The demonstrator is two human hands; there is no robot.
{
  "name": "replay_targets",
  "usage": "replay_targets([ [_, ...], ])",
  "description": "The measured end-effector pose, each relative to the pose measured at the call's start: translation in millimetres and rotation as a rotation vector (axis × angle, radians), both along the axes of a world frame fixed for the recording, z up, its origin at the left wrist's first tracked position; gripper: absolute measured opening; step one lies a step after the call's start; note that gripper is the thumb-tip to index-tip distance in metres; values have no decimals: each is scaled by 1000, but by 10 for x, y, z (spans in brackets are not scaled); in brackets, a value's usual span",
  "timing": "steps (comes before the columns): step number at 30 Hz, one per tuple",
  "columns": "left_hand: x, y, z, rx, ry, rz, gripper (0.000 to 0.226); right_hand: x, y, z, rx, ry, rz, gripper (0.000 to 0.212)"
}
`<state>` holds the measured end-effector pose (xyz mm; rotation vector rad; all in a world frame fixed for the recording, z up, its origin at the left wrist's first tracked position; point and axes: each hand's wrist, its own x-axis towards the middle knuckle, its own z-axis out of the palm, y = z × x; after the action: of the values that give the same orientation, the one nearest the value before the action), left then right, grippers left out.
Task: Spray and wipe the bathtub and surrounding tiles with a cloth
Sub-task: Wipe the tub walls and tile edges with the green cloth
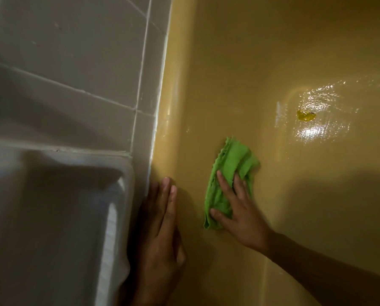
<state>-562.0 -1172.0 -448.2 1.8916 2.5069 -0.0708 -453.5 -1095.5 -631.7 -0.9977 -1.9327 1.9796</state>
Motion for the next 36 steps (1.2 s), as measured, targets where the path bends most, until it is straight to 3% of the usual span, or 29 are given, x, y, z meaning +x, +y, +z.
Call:
replay_targets([
  [9,-91,838,-65,92,-25,23,75,-13,468,-549,-143,-63,-139,86],
  [16,-154,1098,-42,94,-37,-17,75,-192,1218,-224,-157,-27,-203,81],
  [27,-167,1293,20,108,-119,6,83,-416,1723,601,217,120,-17,82],
  [32,-177,1339,5,101,-110,0,79,-349,1510,533,357,109,51,79],
  [36,-187,1387,23,61,-99,-10,79,-258,1278,339,308,90,111,80],
])
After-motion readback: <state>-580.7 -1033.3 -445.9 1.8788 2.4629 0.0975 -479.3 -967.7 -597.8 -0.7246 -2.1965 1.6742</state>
